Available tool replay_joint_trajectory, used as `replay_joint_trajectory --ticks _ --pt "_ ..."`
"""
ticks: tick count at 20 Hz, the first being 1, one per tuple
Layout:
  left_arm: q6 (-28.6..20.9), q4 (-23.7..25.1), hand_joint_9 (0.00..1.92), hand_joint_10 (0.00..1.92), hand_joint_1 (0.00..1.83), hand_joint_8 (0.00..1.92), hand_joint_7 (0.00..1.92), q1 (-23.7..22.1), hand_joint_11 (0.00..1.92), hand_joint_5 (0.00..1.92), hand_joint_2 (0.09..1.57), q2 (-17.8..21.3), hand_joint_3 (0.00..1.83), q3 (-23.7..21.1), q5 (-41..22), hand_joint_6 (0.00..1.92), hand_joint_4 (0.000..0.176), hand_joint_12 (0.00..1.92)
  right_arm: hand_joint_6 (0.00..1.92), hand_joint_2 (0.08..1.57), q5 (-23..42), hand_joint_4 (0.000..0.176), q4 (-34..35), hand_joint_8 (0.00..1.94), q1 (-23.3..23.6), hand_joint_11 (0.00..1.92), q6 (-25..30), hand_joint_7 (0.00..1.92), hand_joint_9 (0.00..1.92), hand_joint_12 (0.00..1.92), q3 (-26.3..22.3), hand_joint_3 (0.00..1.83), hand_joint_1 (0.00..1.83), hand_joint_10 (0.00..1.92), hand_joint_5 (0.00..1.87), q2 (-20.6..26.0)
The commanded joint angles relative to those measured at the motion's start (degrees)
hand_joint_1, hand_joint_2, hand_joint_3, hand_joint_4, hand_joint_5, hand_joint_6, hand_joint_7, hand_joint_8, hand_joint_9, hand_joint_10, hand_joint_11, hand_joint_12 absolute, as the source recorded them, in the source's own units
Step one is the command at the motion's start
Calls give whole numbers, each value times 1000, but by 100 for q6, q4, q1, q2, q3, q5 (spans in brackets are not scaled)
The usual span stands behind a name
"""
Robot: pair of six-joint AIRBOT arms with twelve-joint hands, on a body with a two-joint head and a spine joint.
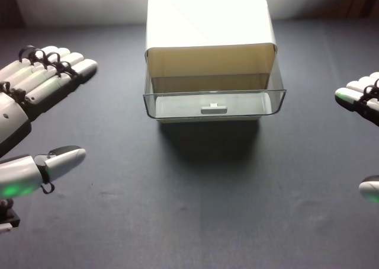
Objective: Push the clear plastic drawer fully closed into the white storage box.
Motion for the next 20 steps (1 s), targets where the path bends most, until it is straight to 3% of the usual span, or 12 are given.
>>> replay_joint_trajectory --ticks 1,5,6,9,10,13,14,16,18,19,20 --pt "-22 -54 0 0 277 0 0 -41 0 0 1323 7 11 24 -657 0 0 0 0 1245 650 0 41 0 41 0 10 0 0 0 -4 22 295 0 0 4" --pt "-31 -7 0 0 180 0 0 -42 0 0 1305 15 0 18 -603 0 9 0 0 1280 602 0 -41 0 41 0 11 0 0 0 -30 21 219 0 0 46" --pt "-31 -31 0 0 195 0 0 -42 0 0 1299 19 0 24 -608 0 0 0 0 1279 602 0 -105 0 41 0 15 0 0 0 -46 20 215 0 0 46" --pt "-30 -106 0 0 272 0 0 -41 0 0 1321 45 3 19 -668 0 7 0 0 1313 555 0 -386 0 59 0 216 0 0 0 -70 24 156 0 0 43" --pt "-29 -140 0 0 300 0 0 -40 0 0 1326 50 3 18 -694 0 0 0 0 1318 519 0 -489 0 78 0 302 0 0 0 -73 21 157 0 0 15" --pt "-14 -240 0 0 342 0 0 -21 0 0 1351 59 10 18 -747 0 0 0 0 1323 411 0 -740 0 170 0 526 0 0 0 -26 12 218 0 0 -156" --pt "-8 -295 0 0 406 0 0 6 0 0 1350 62 5 14 -795 0 18 0 0 1333 348 0 -852 0 228 0 647 0 0 0 20 15 155 0 0 -247" --pt "-7 -452 0 0 420 0 0 92 0 0 1349 70 3 4 -936 0 30 0 0 1364 210 0 -1083 0 376 13 836 0 0 8 99 17 91 0 0 -441" --pt "-7 -521 0 0 421 0 0 138 0 0 1345 85 0 -9 -1016 0 32 0 0 1403 74 0 -1344 0 539 0 1032 0 6 249 171 6 142 2 0 -598" --pt "-7 -536 0 0 412 0 0 148 0 0 1345 97 0 -18 -1029 0 31 0 0 1412 18 0 -1475 0 627 0 1135 0 0 226 213 4 145 1 0 -688" --pt "-7 -564 0 0 386 0 0 160 0 0 1347 101 1 -29 -1047 0 30 0 4 1428 -79 0 -1668 1 767 0 1240 4 32 356 272 3 171 10 24 -814"
